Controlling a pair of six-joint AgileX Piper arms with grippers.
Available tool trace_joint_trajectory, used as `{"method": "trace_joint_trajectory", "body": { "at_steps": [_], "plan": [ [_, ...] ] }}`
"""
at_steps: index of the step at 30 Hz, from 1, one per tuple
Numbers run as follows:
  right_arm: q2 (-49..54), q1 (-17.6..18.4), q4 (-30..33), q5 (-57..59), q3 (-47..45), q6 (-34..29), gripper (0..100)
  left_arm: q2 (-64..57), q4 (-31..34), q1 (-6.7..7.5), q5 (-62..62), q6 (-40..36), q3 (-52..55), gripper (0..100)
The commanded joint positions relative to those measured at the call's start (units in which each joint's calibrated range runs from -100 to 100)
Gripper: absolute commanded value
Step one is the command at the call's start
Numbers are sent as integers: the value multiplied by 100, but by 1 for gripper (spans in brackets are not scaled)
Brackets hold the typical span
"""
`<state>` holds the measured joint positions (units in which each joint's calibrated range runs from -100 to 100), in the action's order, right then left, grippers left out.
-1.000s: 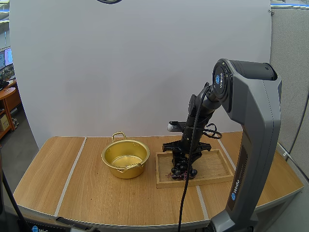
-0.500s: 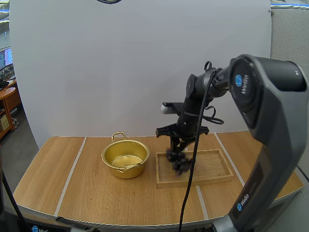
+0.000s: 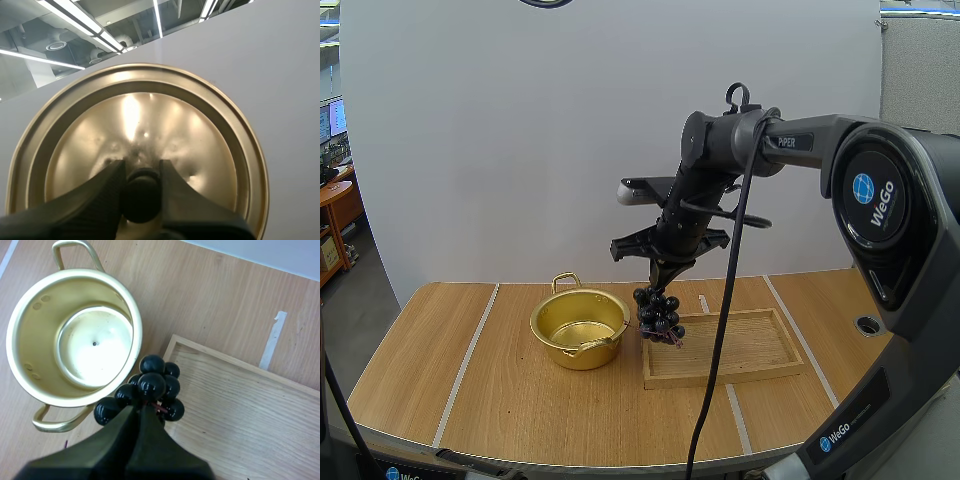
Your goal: Open the pot, put the grape inside, and close it
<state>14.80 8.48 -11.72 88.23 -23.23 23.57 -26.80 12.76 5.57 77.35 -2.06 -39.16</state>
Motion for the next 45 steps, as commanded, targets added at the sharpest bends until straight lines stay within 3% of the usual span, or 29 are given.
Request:
{"method": "trace_joint_trajectory", "body": {
  "at_steps": [1, 8, 45],
  "plan": [
    [104, 7, 278, 375, 242, 4, 0, -21, 44, 26, -240, -48, -29, 0],
    [104, 7, 1280, 488, 242, -513, 0, -21, 44, 26, -240, -48, -29, 0],
    [104, -117, 1301, 361, 242, -602, 0, -21, 44, 26, -240, -48, -29, 0]
  ]
}}
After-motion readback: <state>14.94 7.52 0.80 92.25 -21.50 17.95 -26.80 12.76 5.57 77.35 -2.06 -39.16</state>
